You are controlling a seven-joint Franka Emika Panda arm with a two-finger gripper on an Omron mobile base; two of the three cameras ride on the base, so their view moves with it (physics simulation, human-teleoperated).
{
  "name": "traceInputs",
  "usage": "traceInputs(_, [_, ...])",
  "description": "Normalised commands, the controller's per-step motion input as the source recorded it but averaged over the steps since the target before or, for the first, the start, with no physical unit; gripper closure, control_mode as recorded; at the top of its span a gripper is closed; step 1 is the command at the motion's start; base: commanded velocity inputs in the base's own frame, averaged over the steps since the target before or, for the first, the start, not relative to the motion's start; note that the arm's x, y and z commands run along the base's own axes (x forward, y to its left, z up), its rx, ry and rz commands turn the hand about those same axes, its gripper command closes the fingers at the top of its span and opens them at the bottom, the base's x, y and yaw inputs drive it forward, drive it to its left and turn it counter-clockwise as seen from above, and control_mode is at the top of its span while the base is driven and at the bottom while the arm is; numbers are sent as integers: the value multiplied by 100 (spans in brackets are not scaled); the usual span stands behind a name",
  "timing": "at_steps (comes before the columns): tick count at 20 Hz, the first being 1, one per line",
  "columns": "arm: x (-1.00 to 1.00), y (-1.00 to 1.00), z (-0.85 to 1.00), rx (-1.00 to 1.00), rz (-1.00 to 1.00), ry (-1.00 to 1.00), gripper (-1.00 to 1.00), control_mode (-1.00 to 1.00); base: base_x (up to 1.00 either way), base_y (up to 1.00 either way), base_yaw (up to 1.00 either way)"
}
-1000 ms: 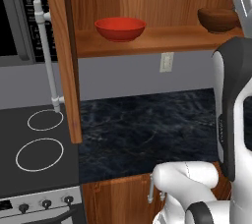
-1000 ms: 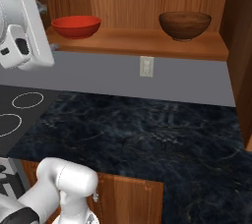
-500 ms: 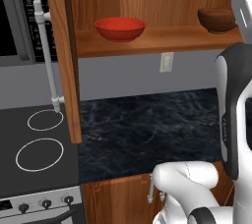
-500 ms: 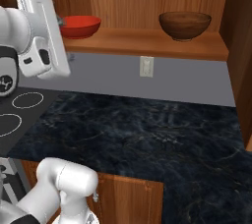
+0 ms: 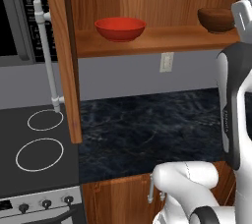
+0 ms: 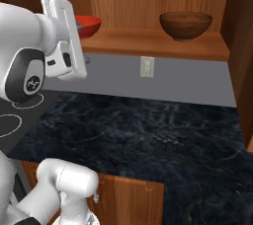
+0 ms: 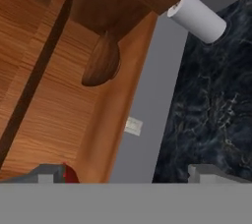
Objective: Move the bowls from the cabinet to the plates on the dining table.
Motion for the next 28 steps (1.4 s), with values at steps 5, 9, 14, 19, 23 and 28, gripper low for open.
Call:
traceInputs(5, [37, -20, -6, 3, 1, 4, -100, -100, 0, 0, 0])
traceInputs(9, [34, -20, -5, 3, 4, 2, -100, -100, 0, 0, 0])
traceInputs(14, [30, -24, -6, 3, 2, 1, -100, -100, 0, 0, 0])
traceInputs(19, [26, -24, -5, 3, 1, 0, -100, -100, 0, 0, 0])
traceInputs(23, [24, -23, -5, 2, 0, 0, -100, -100, 0, 0, 0])
traceInputs(28, [23, -19, -6, 1, 0, 0, -100, -100, 0, 0, 0])
